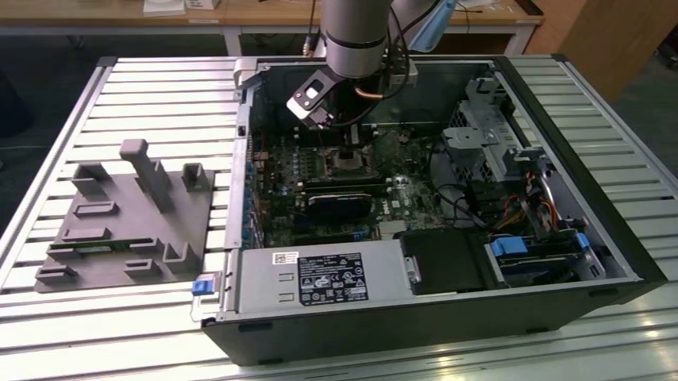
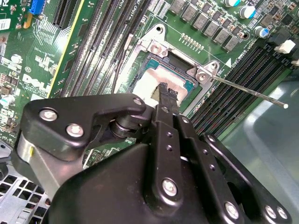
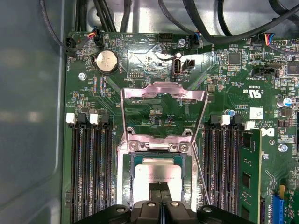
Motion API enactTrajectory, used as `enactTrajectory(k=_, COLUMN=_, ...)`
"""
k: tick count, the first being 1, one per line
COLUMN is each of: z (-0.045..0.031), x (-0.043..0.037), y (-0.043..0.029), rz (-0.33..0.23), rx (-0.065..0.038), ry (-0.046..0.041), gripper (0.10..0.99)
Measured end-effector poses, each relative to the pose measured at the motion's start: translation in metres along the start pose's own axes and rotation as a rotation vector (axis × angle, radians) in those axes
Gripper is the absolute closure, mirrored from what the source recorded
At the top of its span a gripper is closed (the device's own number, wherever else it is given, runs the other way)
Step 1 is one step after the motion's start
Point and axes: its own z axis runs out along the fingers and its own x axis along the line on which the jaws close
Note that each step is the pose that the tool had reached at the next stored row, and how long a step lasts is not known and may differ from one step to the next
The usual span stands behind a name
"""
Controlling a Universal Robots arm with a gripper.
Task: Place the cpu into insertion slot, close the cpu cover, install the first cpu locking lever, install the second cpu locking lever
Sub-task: 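Place the cpu into insertion slot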
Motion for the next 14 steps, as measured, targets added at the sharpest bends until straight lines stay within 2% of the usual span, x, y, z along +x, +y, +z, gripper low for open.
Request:
enactTrajectory(k=5, z=0.0001, x=0.0, y=0.0061, rz=0.0, rx=0.0, ry=0.0, gripper=0.98)
enactTrajectory(k=8, z=-0.0004, x=0.0, y=0.0067, rz=0.0, rx=0.0, ry=-0.0001, gripper=0.98)
enactTrajectory(k=14, z=-0.0118, x=0.0, y=0.0068, rz=0.0, rx=0.0, ry=0.0, gripper=0.98)
